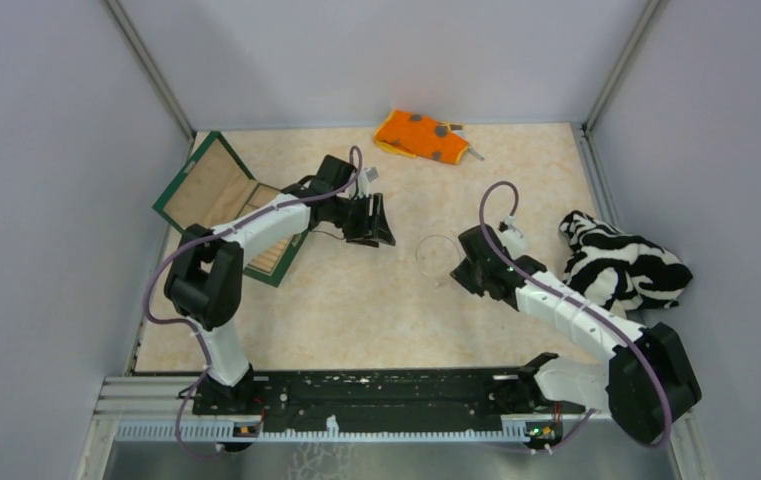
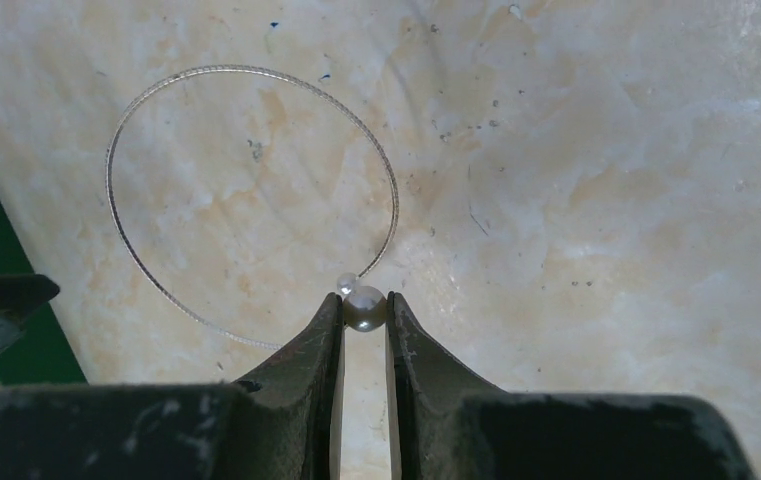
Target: Organize the mixed jewelry
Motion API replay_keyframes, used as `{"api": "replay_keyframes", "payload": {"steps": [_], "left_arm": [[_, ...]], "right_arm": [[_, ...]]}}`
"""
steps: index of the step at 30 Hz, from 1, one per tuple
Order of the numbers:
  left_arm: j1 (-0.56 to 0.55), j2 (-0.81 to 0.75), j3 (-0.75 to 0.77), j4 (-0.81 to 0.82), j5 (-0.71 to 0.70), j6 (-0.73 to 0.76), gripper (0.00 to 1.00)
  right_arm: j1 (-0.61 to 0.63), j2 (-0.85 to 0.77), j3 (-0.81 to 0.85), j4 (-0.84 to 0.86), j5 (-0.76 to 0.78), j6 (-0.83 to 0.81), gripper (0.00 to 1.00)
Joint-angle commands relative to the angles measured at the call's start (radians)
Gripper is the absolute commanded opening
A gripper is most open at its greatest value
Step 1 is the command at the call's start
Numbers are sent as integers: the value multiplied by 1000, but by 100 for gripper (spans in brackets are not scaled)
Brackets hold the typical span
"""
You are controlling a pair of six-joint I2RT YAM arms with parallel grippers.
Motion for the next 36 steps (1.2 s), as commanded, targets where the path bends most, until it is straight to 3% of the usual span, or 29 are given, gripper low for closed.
{"api": "replay_keyframes", "payload": {"steps": [1,13,21,31,33,34,35,36], "left_arm": [[-4,-32,-67,91,102,-80,62],[-73,-37,-144,256,218,-92,74],[-76,-6,-179,392,215,-203,70],[-103,45,-173,463,231,-259,44],[-104,44,-173,449,219,-255,25],[-103,39,-172,435,210,-249,9],[-103,31,-165,410,197,-239,0],[-103,20,-155,375,178,-221,0]], "right_arm": [[12,-84,-52,119,-26,-73,0],[-3,-99,-95,193,-83,-60,0],[-3,-110,-94,201,-98,-62,0],[-3,-97,-98,230,-117,-57,0],[-3,-93,-93,233,-119,-60,0],[-4,-90,-91,233,-121,-62,0],[-3,-88,-89,233,-121,-65,0],[-3,-86,-89,238,-127,-70,0]]}}
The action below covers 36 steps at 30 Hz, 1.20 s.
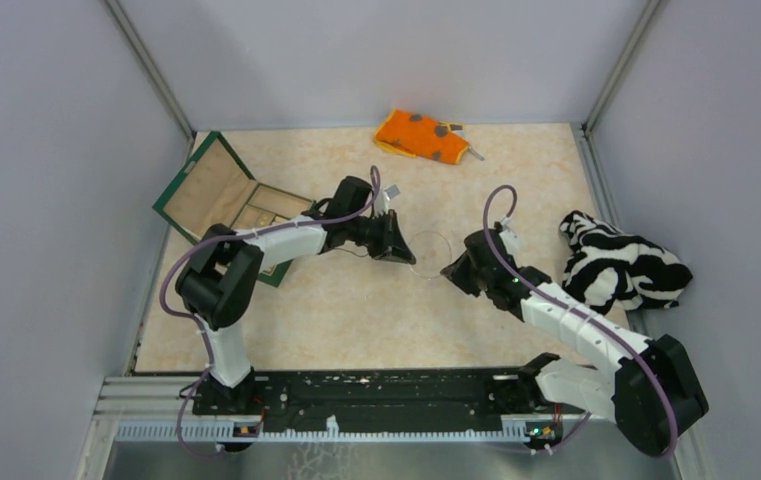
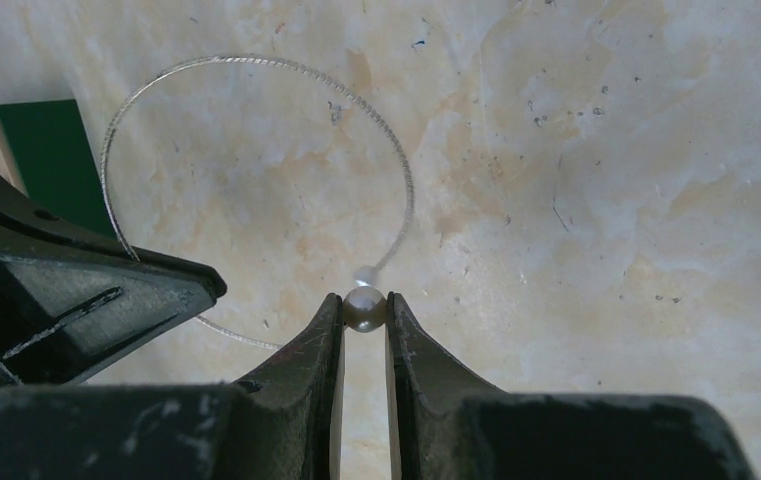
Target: Organize the mixed jewelry
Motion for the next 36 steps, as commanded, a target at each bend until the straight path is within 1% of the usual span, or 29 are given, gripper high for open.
{"api": "replay_keyframes", "payload": {"steps": [1,2,3,4,5,7,8,9,11,14,16,18,19,21,23,24,26,27,28,32,36], "left_arm": [[-4,-33,41,-74,-52,49,0],[-2,-49,59,-107,-82,76,0],[-1,-69,78,-147,-117,109,0],[4,-87,99,-197,-153,141,0],[12,-108,117,-240,-187,171,0],[47,-148,156,-345,-237,232,0],[83,-174,165,-382,-248,261,0],[112,-203,173,-420,-264,294,0],[170,-270,184,-486,-302,366,0],[254,-374,210,-582,-373,476,0],[305,-426,227,-637,-441,547,0],[363,-477,220,-646,-483,613,0],[405,-498,216,-639,-479,631,0],[494,-524,204,-613,-465,651,0],[553,-540,179,-560,-486,672,0],[579,-543,164,-520,-484,706,0],[621,-553,112,-436,-463,766,0],[629,-557,97,-402,-470,779,0],[665,-559,89,-379,-477,785,0],[753,-555,59,-319,-494,816,0],[810,-545,30,-274,-492,832,0]], "right_arm": [[-1,2,11,64,-20,-23,0],[-2,1,11,79,-32,-33,2],[-1,-8,11,94,-46,-44,13],[-2,-24,9,124,-63,-59,33],[-1,-47,3,158,-80,-70,50],[-1,-105,5,204,-105,-102,74],[-1,-135,14,205,-106,-119,84],[-2,-158,30,193,-107,-139,90],[-2,-196,68,142,-84,-177,97],[-3,-232,117,67,-40,-218,98],[-2,-237,133,49,-21,-236,98],[-2,-227,134,48,-11,-242,98],[-2,-216,133,50,-10,-243,98],[-2,-184,132,61,-26,-246,98],[-2,-146,134,75,-54,-249,97],[-4,-129,138,79,-67,-249,97],[-4,-96,144,86,-87,-257,97],[-5,-82,149,89,-96,-260,97],[-6,-70,154,87,-102,-264,97],[-12,-39,172,82,-123,-282,97],[-21,-25,182,73,-129,-292,96]]}}
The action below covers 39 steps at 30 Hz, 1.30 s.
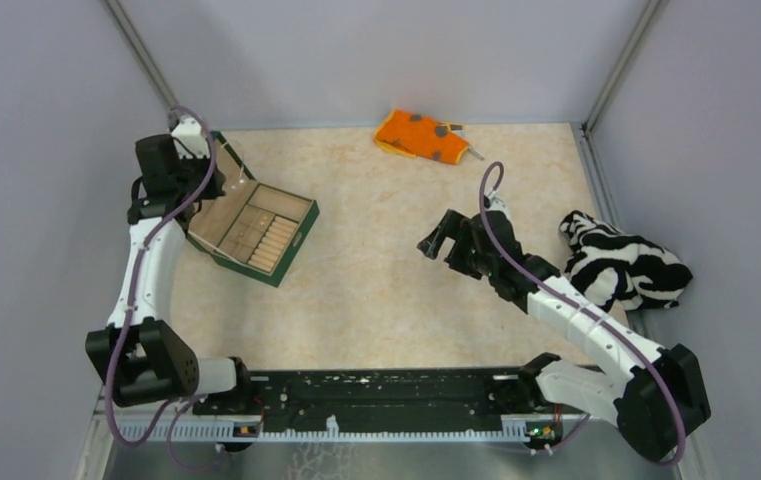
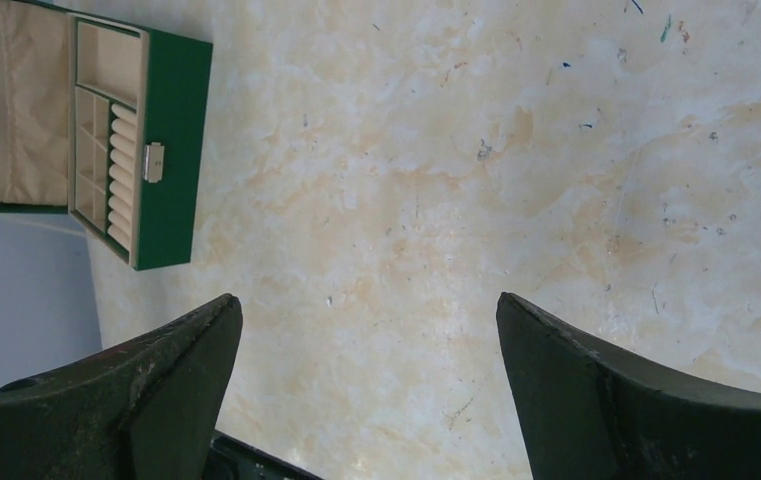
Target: Organize the mixed jewelry
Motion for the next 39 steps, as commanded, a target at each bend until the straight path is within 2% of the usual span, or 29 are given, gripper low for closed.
{"api": "replay_keyframes", "payload": {"steps": [1,8,20,28,33,39], "left_arm": [[53,6,-30,110,0,53,0],[104,86,-40,162,56,15,0],[137,195,-36,236,9,-62,0],[167,244,-1,234,35,-126,0],[178,276,47,172,31,-149,0],[178,276,32,178,57,-174,0]], "right_arm": [[-15,6,65,23,-21,-29,96],[-26,23,51,33,-31,-23,96],[-32,29,50,25,-34,-32,95],[-36,21,41,12,-30,-36,95],[-36,26,45,16,-31,-34,95],[-36,35,51,16,-35,-34,94]]}}
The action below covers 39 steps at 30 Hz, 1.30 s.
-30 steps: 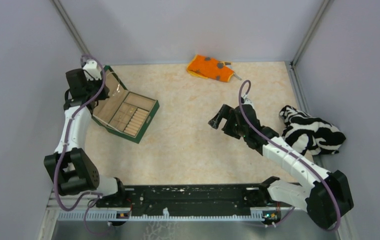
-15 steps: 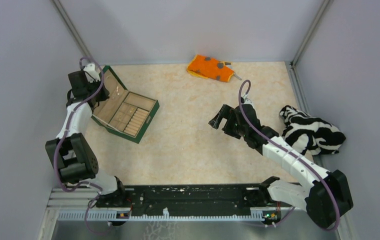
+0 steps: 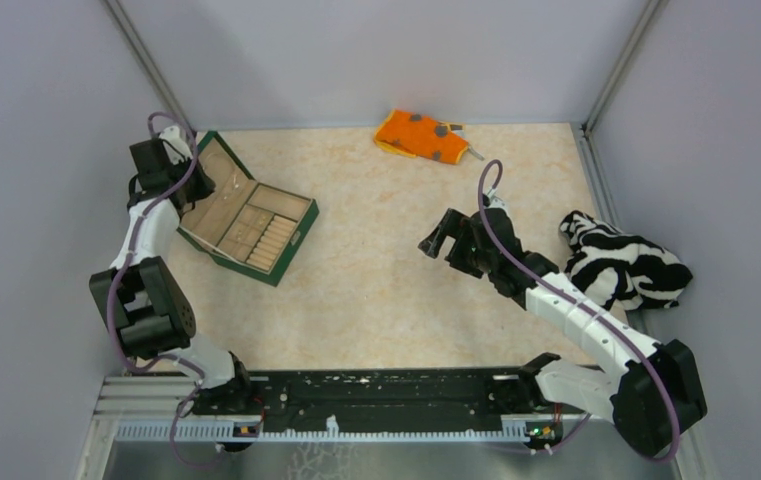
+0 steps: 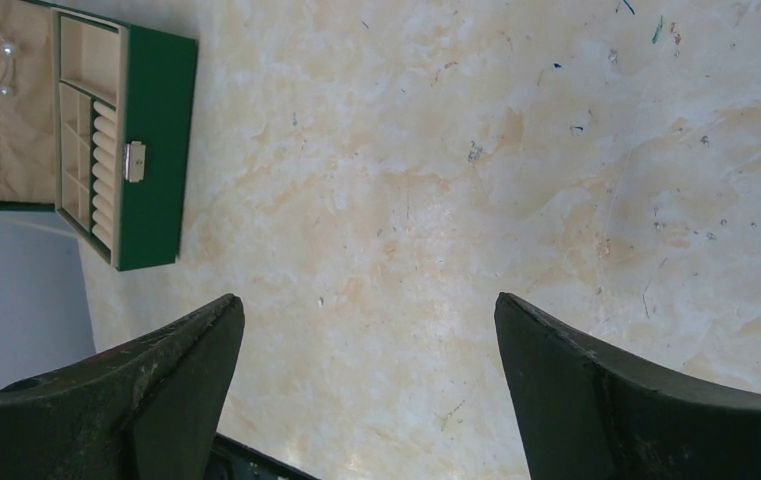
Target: Organize the mixed jewelry
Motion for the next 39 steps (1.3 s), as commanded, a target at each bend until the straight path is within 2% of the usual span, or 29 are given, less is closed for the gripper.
{"api": "replay_keyframes", "payload": {"steps": [1,5,7,8,11,16,20,22,24,26,27,29,32,35,39], "left_arm": [[9,7,18,9,35,-32,0],[7,4,21,-22,18,-67,1],[8,-10,1,-24,9,-82,15],[8,-18,-12,-24,5,-85,17],[8,-37,-43,-13,7,-88,18],[7,-60,-41,-28,4,-94,27],[8,-106,-26,-38,5,-91,29],[8,-126,-27,-32,-2,-85,27],[9,-134,-30,-20,-2,-77,4],[8,-125,-25,-24,7,-74,0],[9,-118,-20,-34,12,-73,3],[9,-108,-14,-55,24,-75,18],[8,-136,-39,-62,3,-86,31],[8,-200,-99,-32,-55,-121,37],[7,-271,-208,18,-123,-209,40]], "right_arm": [[-5,2,35,14,-2,-13,94],[-6,0,33,18,-2,-9,94],[-5,2,35,26,-2,-5,94],[-5,2,36,27,-2,-1,94],[-5,1,39,32,-4,2,94],[-5,1,39,22,-4,-9,94],[-5,-6,27,22,-4,-5,94],[-5,-8,21,26,-4,-3,94],[-5,-9,19,27,-4,-1,94],[-5,-9,16,30,-4,-1,94],[-5,-10,15,28,-4,0,94],[-5,-12,14,25,-4,0,94],[-5,-20,8,26,-4,1,94],[-5,-23,3,28,-4,3,94],[-5,-17,-5,42,-4,3,94]]}}
